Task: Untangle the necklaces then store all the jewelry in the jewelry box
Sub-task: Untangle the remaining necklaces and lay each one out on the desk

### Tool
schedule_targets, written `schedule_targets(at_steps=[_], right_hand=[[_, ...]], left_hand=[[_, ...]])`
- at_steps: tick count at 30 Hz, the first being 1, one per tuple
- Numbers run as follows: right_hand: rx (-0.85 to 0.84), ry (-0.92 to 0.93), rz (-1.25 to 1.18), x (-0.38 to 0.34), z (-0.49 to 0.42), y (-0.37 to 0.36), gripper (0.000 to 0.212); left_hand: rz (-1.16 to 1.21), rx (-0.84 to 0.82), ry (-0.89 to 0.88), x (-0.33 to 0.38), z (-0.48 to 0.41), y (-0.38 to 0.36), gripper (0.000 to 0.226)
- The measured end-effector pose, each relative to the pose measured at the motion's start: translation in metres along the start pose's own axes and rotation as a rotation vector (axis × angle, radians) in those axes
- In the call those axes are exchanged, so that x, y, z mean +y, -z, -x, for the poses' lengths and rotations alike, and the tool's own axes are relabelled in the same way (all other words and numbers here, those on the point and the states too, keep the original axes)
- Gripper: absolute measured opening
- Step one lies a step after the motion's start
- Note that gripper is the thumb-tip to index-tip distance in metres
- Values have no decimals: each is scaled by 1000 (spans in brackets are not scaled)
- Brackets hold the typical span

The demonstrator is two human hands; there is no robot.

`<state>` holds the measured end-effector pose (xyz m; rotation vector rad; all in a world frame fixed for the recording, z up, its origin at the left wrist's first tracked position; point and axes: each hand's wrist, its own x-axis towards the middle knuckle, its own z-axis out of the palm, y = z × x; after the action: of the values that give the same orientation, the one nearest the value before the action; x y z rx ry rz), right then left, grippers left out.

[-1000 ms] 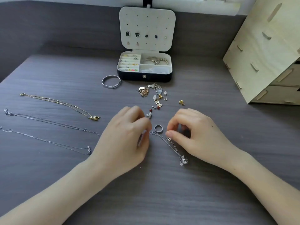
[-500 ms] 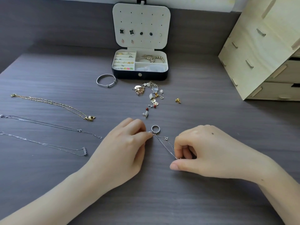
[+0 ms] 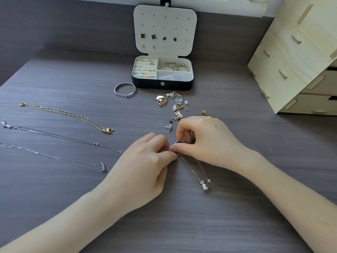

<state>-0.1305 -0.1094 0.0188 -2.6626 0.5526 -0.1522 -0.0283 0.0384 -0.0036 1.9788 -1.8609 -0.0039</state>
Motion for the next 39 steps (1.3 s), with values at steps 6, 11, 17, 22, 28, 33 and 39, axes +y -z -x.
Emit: schedule_targets(at_steps=[6, 11, 17, 22, 28, 33, 39], right_hand=[[-113, 5, 64, -3, -17, 11, 19], [-120, 21, 109, 3, -25, 17, 21], [9, 86, 113, 12, -22, 11, 18], [-38, 198, -119, 11, 2, 8, 11], [-129, 219, -59, 8, 24, -1, 23], [-108, 155, -83, 6, 29, -1, 22], [-80, 47, -288, 7, 29, 1, 32]], left_hand=[[-7, -20, -12, 0, 2, 3, 36], [16, -9, -35, 2, 0, 7, 39], [24, 8, -28, 0, 0, 6, 38], [98, 60, 42, -1, 1, 3, 35], [129, 69, 124, -2, 1, -1, 8], [159, 48, 135, -4, 3, -5, 1], [176, 52, 142, -2, 1, -9, 9]])
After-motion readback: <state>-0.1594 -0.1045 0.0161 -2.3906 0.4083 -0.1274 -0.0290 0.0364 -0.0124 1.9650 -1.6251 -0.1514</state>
